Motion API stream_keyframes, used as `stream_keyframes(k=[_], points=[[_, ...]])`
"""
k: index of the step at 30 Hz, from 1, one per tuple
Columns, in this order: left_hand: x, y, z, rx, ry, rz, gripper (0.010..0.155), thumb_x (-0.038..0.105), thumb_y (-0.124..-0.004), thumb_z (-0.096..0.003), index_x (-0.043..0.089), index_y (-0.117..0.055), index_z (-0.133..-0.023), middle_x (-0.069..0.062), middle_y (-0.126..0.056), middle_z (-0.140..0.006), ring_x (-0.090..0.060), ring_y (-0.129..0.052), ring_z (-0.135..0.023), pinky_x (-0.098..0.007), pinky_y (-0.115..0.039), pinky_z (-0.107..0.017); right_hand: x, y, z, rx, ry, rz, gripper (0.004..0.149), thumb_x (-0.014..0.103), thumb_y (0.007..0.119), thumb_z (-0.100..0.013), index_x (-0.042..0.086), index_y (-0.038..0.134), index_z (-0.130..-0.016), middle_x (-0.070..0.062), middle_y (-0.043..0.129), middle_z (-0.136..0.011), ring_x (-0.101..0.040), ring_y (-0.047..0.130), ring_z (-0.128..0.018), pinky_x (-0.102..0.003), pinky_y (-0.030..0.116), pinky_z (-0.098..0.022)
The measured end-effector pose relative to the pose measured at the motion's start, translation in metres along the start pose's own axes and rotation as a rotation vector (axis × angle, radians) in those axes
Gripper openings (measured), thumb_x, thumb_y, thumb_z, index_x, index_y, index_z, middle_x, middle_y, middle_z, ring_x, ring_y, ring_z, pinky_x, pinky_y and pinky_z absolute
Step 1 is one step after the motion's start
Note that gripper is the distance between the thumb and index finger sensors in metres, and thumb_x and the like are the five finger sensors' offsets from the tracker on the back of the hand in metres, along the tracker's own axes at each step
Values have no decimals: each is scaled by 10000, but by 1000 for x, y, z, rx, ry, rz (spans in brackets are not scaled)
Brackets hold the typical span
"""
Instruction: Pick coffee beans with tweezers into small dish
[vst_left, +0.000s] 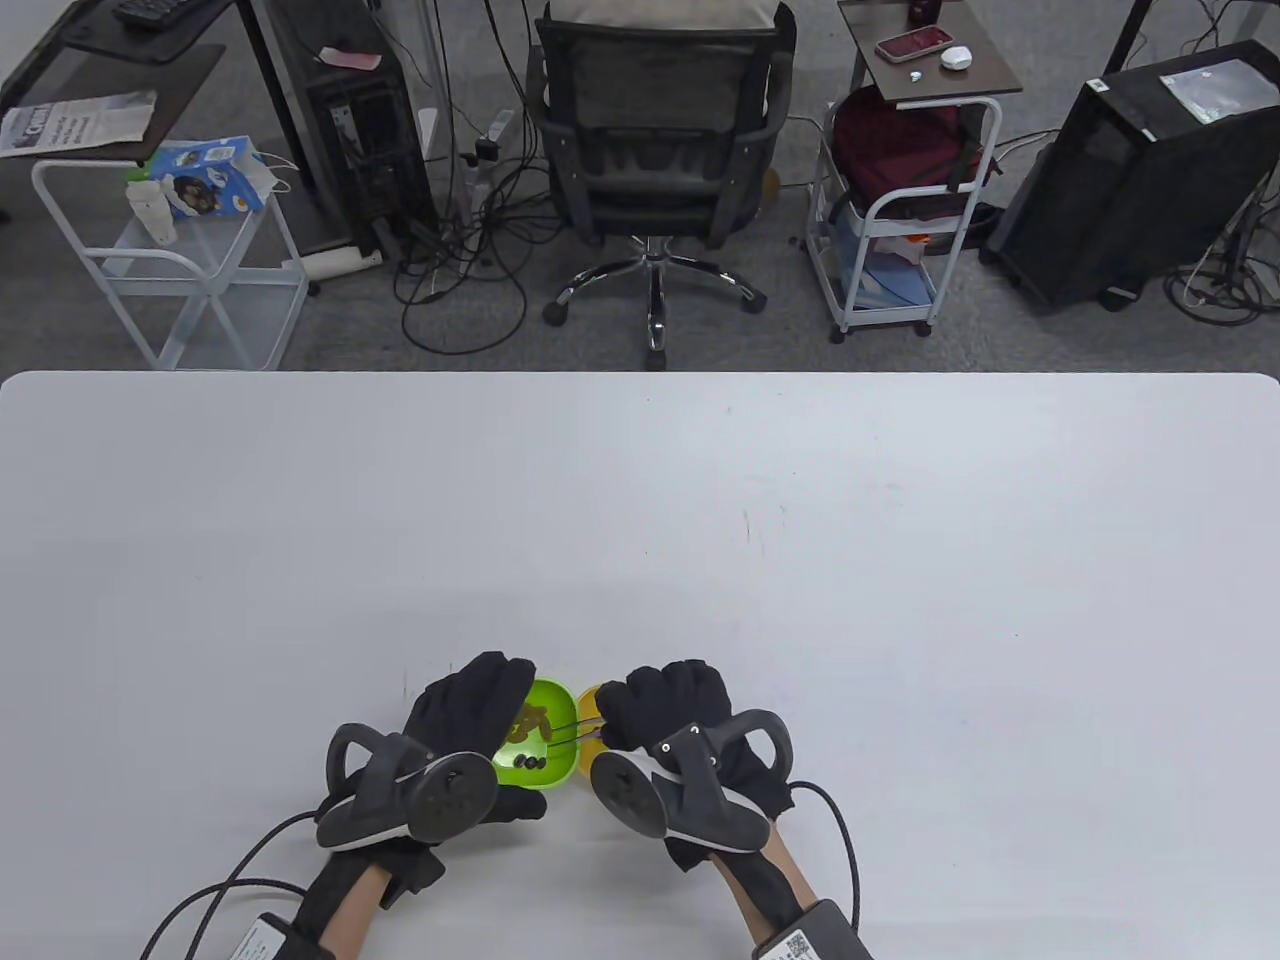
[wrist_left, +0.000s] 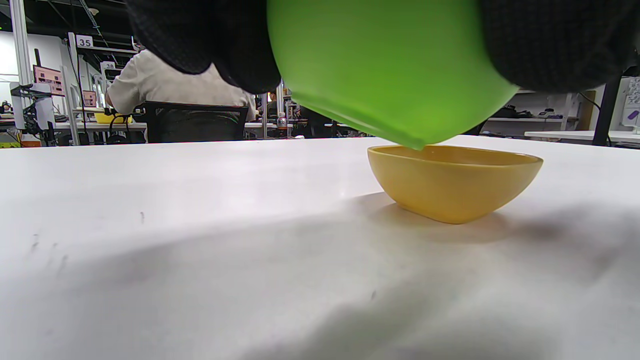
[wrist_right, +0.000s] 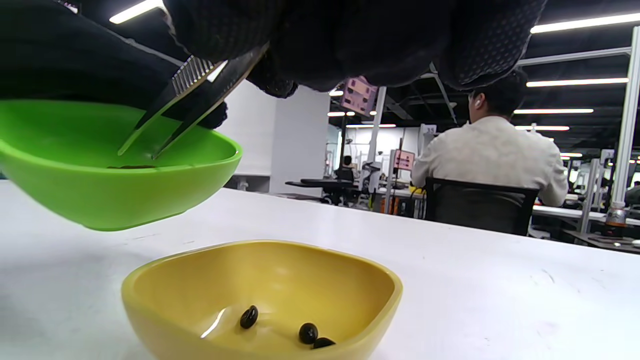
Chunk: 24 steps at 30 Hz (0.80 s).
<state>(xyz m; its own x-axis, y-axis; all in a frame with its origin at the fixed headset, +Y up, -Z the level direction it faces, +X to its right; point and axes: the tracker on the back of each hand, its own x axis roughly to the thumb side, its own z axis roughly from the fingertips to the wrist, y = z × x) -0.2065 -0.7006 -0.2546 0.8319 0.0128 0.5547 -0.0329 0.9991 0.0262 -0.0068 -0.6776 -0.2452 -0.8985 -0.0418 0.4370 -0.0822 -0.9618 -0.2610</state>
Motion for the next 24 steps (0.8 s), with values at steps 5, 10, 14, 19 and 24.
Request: stream_keyframes(k=[5, 10, 14, 19, 24], points=[[0, 0, 0, -2, -1, -1, 1122, 684, -798, -327, 31, -489, -1185, -299, -596, -1208, -449, -842, -989, -635, -718, -746, 8, 4, -1, 18, -27, 19, 431, 363, 660, -459, 241, 745, -863, 14, 846, -694, -217, 885, -534, -580, 699, -699], [0, 0, 0, 4, 0, -2, 1120, 684, -798, -326, 33, -489, -1184, -298, -596, -1208, -449, -844, -987, -635, -718, -745, 15, 8, -1, 40, -51, 54, 429, 361, 659, -459, 243, 745, -862, 13, 846, -694, -218, 885, -536, -582, 696, -699], [0, 1, 1, 16, 4, 3, 1122, 682, -800, -327, 30, -488, -1185, -300, -598, -1207, -451, -845, -985, -636, -718, -743, 18, 10, -2, 41, -59, 88, 429, 363, 659, -459, 245, 745, -862, 15, 846, -695, -218, 884, -539, -582, 695, -702], [0, 1, 0, 15, 4, -3, 1121, 683, -799, -326, 31, -491, -1183, -301, -599, -1206, -451, -845, -985, -635, -720, -742, 21, 10, -4, 38, -66, 129, 425, 360, 662, -459, 244, 745, -859, 12, 844, -694, -221, 881, -538, -580, 692, -705], [0, 0, 0, 13, 2, -6, 1119, 683, -800, -326, 32, -492, -1183, -299, -599, -1206, -451, -845, -985, -636, -719, -743, 24, 10, -5, 33, -69, 172, 420, 357, 660, -459, 246, 745, -855, 11, 842, -694, -222, 878, -540, -580, 689, -708]])
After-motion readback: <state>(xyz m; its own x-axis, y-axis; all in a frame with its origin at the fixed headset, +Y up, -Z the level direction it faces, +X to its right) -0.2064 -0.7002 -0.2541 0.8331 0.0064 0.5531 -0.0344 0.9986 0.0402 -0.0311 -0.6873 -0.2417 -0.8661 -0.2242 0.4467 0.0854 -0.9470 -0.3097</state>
